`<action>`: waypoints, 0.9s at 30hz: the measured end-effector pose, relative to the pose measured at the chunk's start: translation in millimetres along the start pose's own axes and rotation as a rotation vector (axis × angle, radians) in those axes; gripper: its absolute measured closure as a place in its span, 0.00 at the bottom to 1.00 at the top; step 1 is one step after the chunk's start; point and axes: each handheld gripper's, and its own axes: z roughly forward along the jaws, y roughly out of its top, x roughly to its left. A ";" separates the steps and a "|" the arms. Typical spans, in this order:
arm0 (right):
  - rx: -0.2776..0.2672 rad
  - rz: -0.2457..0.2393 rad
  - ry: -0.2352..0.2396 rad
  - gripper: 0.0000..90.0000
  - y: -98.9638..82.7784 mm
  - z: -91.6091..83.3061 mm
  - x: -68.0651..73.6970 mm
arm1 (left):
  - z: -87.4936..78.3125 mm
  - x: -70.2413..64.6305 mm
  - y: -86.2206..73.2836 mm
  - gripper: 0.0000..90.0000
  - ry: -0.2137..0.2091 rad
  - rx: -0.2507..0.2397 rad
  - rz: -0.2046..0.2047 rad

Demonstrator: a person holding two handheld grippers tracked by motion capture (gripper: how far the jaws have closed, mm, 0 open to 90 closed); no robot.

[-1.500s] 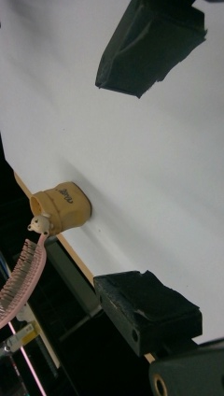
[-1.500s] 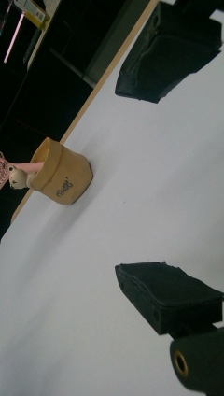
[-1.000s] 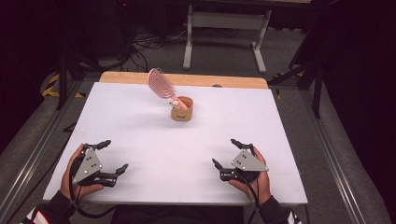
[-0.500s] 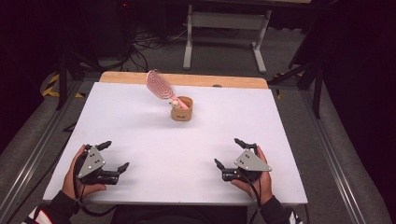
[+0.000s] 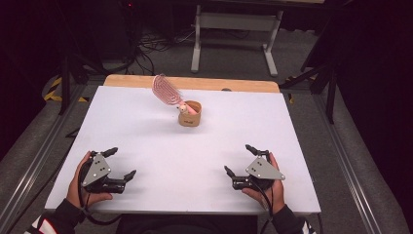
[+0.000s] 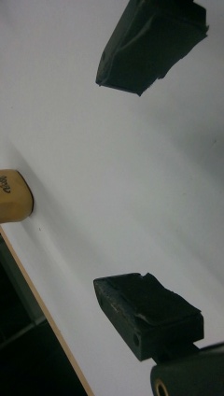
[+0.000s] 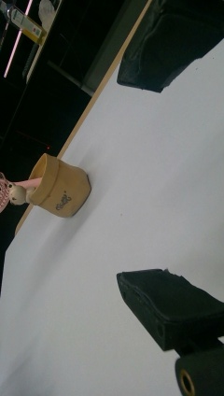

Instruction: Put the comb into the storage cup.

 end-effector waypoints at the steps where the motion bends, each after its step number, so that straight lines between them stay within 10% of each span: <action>1: 0.002 0.001 -0.001 0.07 -0.1 -0.2 0.3 | 0.3 0.2 -0.2 0.07 -0.004 -0.001 0.000; 27: 0.012 -0.001 -0.013 0.08 0.6 -0.8 1.3 | -1.9 -1.5 3.9 0.06 -0.003 -0.029 0.003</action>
